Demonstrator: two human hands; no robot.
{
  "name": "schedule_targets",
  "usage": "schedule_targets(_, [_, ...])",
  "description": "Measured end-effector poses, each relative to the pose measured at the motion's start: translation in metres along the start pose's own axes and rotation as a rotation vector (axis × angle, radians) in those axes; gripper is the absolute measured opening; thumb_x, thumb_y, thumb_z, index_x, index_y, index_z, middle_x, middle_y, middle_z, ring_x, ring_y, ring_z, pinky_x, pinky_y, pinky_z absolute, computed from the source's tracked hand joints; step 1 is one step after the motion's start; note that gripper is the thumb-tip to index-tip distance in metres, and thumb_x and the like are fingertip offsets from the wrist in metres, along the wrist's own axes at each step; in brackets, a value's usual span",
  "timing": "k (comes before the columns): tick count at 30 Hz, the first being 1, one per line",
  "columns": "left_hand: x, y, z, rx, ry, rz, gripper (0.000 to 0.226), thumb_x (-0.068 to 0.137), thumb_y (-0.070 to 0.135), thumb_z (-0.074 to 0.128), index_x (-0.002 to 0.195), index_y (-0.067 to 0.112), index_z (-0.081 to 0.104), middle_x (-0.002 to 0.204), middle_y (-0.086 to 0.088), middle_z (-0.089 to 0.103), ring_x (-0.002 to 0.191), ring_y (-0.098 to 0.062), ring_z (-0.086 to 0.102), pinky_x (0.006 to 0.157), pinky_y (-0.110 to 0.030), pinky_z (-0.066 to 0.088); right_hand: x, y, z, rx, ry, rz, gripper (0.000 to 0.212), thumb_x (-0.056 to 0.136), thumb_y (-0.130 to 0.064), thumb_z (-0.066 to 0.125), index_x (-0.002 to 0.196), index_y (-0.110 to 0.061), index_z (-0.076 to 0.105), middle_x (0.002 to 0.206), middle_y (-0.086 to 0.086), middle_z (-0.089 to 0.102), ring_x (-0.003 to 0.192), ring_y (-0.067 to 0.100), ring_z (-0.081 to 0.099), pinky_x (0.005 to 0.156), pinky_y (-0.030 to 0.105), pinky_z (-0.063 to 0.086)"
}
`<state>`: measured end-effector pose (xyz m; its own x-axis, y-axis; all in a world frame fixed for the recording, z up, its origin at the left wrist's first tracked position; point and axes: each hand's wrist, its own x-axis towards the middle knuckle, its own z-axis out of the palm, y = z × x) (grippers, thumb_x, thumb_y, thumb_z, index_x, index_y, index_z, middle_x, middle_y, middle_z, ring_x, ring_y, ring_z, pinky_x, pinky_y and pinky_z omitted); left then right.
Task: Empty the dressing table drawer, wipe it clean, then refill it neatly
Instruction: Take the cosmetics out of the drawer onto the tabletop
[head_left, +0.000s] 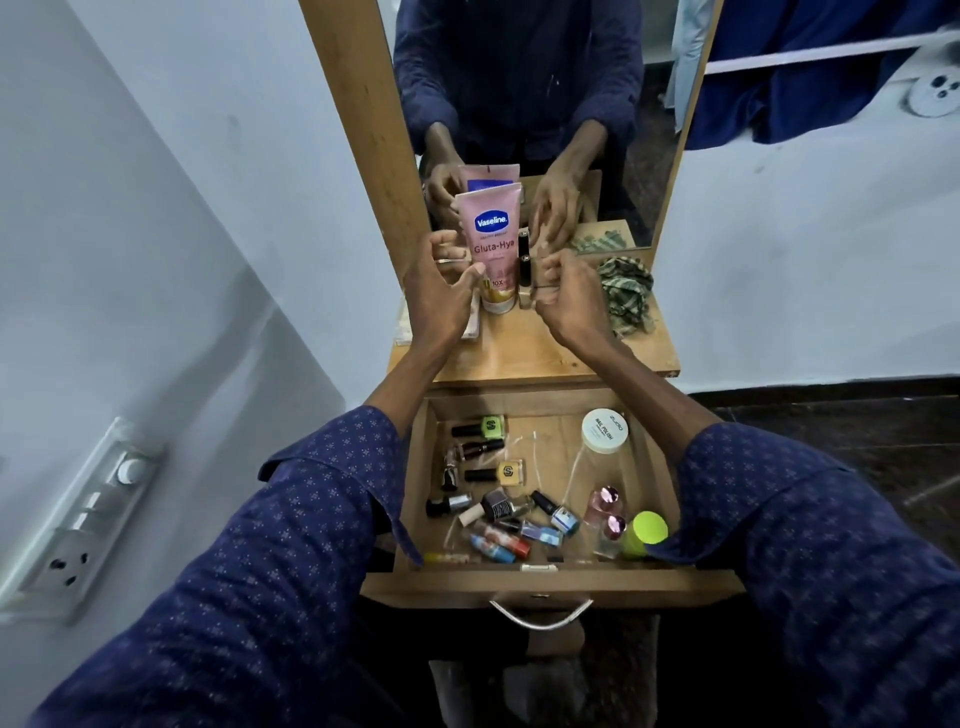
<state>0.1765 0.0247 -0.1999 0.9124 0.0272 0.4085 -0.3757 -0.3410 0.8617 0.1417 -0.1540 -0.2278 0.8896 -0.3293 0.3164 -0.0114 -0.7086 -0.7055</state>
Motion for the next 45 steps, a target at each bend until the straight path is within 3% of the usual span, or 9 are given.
schedule_targets(5, [-0.047, -0.016, -0.026, 0.051, -0.006, 0.037, 0.029, 0.091, 0.017, 0.077, 0.116, 0.014, 0.063, 0.099, 0.006, 0.072, 0.088, -0.004, 0.068, 0.079, -0.024, 0.057, -0.052, -0.018, -0.011, -0.012, 0.07, -0.102, 0.031, 0.084, -0.003, 0.074, 0.109, -0.015, 0.06, 0.105, 0.0, 0.061, 0.094, 0.012, 0.056, 0.078, 0.025, 0.048])
schedule_targets(9, [-0.096, -0.04, -0.05, 0.203, -0.148, 0.066, 0.008, 0.095, 0.023, 0.074, 0.1, 0.021, 0.068, 0.086, 0.015, 0.07, 0.08, -0.001, 0.065, 0.074, -0.026, 0.054, -0.106, -0.027, 0.0, 0.031, 0.048, -0.155, 0.023, 0.089, -0.003, 0.069, 0.108, -0.014, 0.061, 0.103, -0.003, 0.059, 0.088, 0.008, 0.057, 0.073, 0.024, 0.051])
schedule_targets(12, [-0.124, -0.058, -0.062, 0.364, -0.315, 0.103, 0.002, 0.098, 0.023, 0.071, 0.099, 0.024, 0.072, 0.097, 0.013, 0.075, 0.09, -0.005, 0.068, 0.078, -0.03, 0.054, -0.141, -0.03, 0.016, 0.017, 0.002, -0.15, 0.013, 0.094, -0.004, 0.065, 0.103, -0.013, 0.062, 0.101, -0.002, 0.061, 0.086, 0.011, 0.058, 0.074, 0.032, 0.052])
schedule_targets(17, [-0.151, -0.075, -0.066, 0.642, -0.433, 0.213, 0.022, 0.092, 0.003, 0.064, 0.102, 0.021, 0.072, 0.111, 0.003, 0.075, 0.108, -0.021, 0.067, 0.09, -0.038, 0.046, -0.178, -0.021, 0.045, -0.124, -0.111, -0.08, 0.017, 0.098, 0.002, 0.059, 0.105, -0.009, 0.069, 0.11, 0.003, 0.065, 0.091, 0.018, 0.061, 0.077, 0.031, 0.048])
schedule_targets(22, [-0.154, -0.086, -0.06, 0.863, -0.494, 0.281, 0.026, 0.097, 0.027, 0.065, 0.123, 0.02, 0.069, 0.13, 0.0, 0.069, 0.122, -0.024, 0.062, 0.101, -0.045, 0.036, -0.18, -0.011, 0.057, -0.204, -0.138, -0.006, 0.034, 0.084, 0.014, 0.056, 0.094, -0.014, 0.072, 0.103, 0.004, 0.068, 0.088, 0.026, 0.068, 0.072, 0.042, 0.057])
schedule_targets(28, [-0.149, -0.085, -0.049, 0.941, -0.605, 0.352, 0.032, 0.097, 0.039, 0.066, 0.122, 0.018, 0.067, 0.134, -0.003, 0.068, 0.13, -0.024, 0.057, 0.111, -0.048, 0.031, -0.179, -0.002, 0.059, -0.197, -0.131, 0.061, 0.033, 0.088, 0.013, 0.058, 0.096, -0.016, 0.071, 0.105, 0.003, 0.068, 0.09, 0.024, 0.067, 0.077, 0.046, 0.058])
schedule_targets(35, [-0.149, -0.084, -0.042, 0.985, -0.66, 0.348, 0.038, 0.093, 0.026, 0.069, 0.128, 0.014, 0.058, 0.123, -0.013, 0.071, 0.132, -0.03, 0.055, 0.112, -0.051, 0.032, -0.185, -0.001, 0.054, -0.238, -0.221, 0.081, 0.011, 0.082, -0.012, 0.071, 0.077, -0.022, 0.073, 0.087, -0.004, 0.07, 0.078, 0.017, 0.067, 0.072, 0.037, 0.056])
schedule_targets(39, [-0.149, -0.086, -0.044, 0.861, -0.658, 0.311, 0.039, 0.092, 0.019, 0.066, 0.13, 0.012, 0.059, 0.13, -0.013, 0.067, 0.133, -0.031, 0.051, 0.112, -0.049, 0.039, -0.187, -0.001, 0.051, -0.266, -0.32, 0.05, 0.011, 0.08, -0.024, 0.086, 0.078, -0.025, 0.075, 0.091, -0.007, 0.069, 0.08, 0.013, 0.063, 0.066, 0.027, 0.042])
schedule_targets(45, [-0.15, -0.083, -0.05, 0.555, -0.44, 0.2, 0.019, 0.096, 0.018, 0.068, 0.114, 0.013, 0.063, 0.118, -0.006, 0.066, 0.108, -0.023, 0.061, 0.087, -0.032, 0.046, -0.187, 0.002, 0.063, -0.392, -0.412, -0.083, 0.029, 0.072, -0.037, 0.093, 0.096, -0.029, 0.078, 0.117, 0.0, 0.067, 0.11, 0.022, 0.061, 0.088, 0.039, 0.057])
